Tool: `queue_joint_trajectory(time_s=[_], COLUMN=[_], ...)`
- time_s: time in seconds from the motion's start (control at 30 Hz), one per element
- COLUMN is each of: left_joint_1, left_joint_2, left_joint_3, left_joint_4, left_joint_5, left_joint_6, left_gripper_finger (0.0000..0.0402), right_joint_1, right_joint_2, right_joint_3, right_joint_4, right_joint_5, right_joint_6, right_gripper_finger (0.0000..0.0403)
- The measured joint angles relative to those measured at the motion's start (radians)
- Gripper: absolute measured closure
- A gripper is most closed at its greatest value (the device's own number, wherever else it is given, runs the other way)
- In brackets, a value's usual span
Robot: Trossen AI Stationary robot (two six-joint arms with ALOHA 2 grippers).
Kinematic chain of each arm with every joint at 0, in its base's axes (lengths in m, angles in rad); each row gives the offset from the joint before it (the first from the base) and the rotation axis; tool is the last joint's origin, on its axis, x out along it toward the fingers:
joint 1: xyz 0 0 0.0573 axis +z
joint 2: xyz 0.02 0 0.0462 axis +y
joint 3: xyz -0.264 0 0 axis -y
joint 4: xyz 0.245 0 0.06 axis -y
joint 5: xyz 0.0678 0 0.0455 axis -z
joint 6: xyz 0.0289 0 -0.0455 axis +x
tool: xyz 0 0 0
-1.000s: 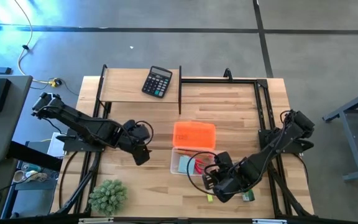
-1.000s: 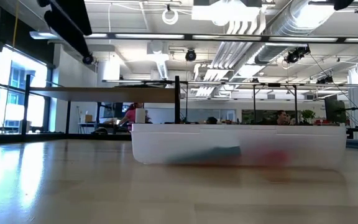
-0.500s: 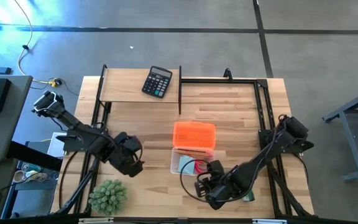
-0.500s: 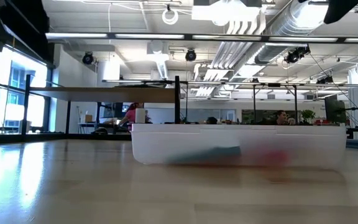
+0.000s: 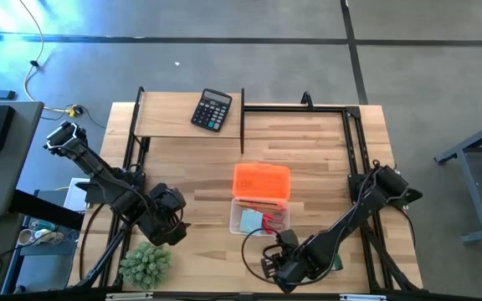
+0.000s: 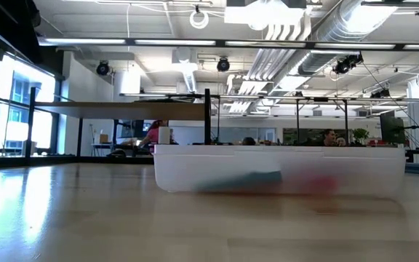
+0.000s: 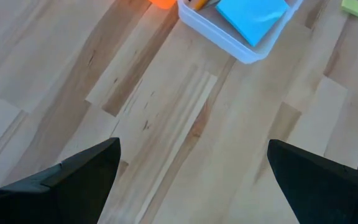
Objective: Pack school essentials
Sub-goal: Put the eraser into the supply box
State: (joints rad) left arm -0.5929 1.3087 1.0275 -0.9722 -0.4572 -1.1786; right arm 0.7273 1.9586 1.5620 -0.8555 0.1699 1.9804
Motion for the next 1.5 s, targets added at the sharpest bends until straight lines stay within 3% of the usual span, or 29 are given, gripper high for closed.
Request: queue_joint_trajectory(time_s=[0.57,1.5], left_joint_1=[0.001,0.001], left_joint_2=[0.000,0.000], left_joint_3=[0.000,0.000], left_joint_4=[0.000,0.000], left_joint_5=[0.000,0.001], left_joint_6=[0.011,0.021], left_gripper_finger=[0.0005,0.0005], right_joint_1=[0.008,0.008], right_joint_2=[0.091,0.159], right_joint_3=[0.000,0.000], right_joint_4=[0.000,-0.015], right_joint_5=[-0.049,-0.025], right_joint_6=[0.062,0.081], right_gripper_finger=[0.0274,0.0274])
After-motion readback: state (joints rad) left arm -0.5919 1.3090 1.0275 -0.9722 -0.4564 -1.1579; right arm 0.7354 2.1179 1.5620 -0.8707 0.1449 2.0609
